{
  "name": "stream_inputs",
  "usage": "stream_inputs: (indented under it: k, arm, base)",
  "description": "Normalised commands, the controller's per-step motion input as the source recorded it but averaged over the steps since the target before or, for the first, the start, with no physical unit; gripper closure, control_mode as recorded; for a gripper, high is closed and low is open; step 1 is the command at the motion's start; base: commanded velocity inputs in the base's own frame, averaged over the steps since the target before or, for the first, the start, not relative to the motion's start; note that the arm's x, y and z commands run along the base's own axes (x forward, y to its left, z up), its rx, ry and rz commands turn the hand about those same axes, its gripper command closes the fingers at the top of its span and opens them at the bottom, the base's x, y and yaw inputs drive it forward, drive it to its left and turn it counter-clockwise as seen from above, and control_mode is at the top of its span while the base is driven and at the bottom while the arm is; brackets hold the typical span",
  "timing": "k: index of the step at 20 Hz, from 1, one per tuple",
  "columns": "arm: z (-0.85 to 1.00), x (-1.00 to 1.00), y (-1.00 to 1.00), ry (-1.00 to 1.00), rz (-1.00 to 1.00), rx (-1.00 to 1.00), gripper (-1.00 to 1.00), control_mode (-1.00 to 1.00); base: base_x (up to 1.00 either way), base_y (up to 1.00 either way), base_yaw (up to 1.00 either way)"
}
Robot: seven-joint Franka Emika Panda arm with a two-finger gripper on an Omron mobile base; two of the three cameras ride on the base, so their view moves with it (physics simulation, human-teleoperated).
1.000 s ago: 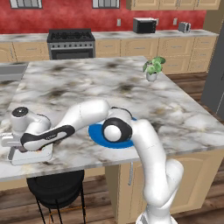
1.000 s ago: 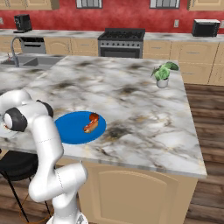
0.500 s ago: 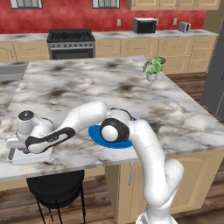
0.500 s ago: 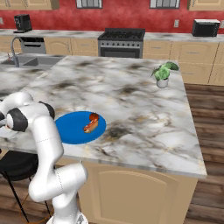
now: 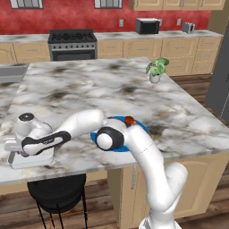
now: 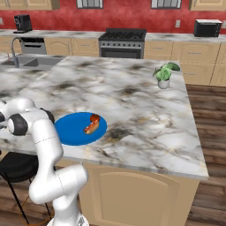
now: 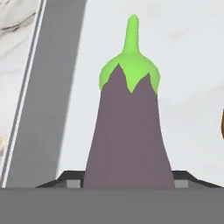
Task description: Place one cooked food and one vegetable from the large plate to each tupperware container.
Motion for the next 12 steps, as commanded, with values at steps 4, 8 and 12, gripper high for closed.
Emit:
stream_inputs:
  k: [4, 8, 12]
  arm:
    - [0.07, 0.0, 0.07, 0.04, 0.0, -0.01, -1.0, -1.0]
    - [0.28, -0.01, 0.0, 0.0, 0.0, 0.0, -1.0, -1.0]
    - [0.34, -0.13, -0.01, 0.0, 0.0, 0.0, -1.0, -1.0]
  base:
    - [0.0, 0.0, 0.0]
    - [0.0, 0.0, 0.0]
    - [0.0, 0.0, 0.0]
